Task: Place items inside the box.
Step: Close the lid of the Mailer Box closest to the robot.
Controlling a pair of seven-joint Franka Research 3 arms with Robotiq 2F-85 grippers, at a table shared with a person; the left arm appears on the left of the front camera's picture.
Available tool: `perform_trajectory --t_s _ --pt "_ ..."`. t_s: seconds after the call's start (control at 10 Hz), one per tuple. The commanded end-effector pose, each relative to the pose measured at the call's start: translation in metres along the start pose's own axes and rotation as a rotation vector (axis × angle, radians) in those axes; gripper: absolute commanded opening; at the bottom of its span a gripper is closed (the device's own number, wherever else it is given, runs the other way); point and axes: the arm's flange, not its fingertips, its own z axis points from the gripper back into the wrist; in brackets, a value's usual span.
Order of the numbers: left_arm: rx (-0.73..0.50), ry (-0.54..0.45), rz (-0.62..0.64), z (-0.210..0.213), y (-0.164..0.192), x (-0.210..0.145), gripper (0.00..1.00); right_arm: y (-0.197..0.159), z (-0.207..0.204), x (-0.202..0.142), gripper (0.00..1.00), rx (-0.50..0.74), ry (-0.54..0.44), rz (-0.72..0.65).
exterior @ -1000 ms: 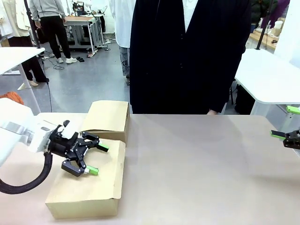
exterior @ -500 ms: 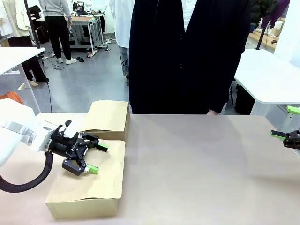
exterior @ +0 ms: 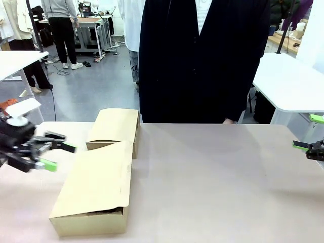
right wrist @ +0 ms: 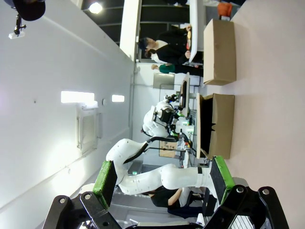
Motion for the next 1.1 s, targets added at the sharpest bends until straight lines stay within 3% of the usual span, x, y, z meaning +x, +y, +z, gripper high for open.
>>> perform_trajectory --t_s 0.0,0.2,0.3,0.6,0.7,0.8,1.0 --pt "0.132 -0.056 0.438 0.003 -0.091 -0.013 1.00 0.005 0.000 0.002 1.00 0.019 -0.012 -0.012" --pt "0.067 -0.265 0.822 0.060 -0.073 -0.028 1.00 0.005 0.000 0.002 1.00 0.019 -0.012 -0.012" --pt "0.112 -0.388 0.987 0.079 -0.055 -0.044 1.00 0.005 0.000 0.002 1.00 0.019 -0.012 -0.012" --pt "0.179 -0.493 1.217 0.102 -0.010 -0.091 1.00 0.005 0.000 0.002 1.00 0.019 -0.012 -0.012" --pt "0.211 -0.534 1.153 0.112 0.009 -0.111 1.00 0.005 0.000 0.002 1.00 0.019 -0.012 -0.012" --pt "0.151 -0.327 1.099 0.100 -0.033 -0.097 1.00 0.005 0.000 0.002 1.00 0.019 -0.012 -0.012" --pt "0.151 -0.327 1.099 0.100 -0.033 -0.097 1.00 0.005 0.000 0.002 1.00 0.019 -0.012 -0.012"
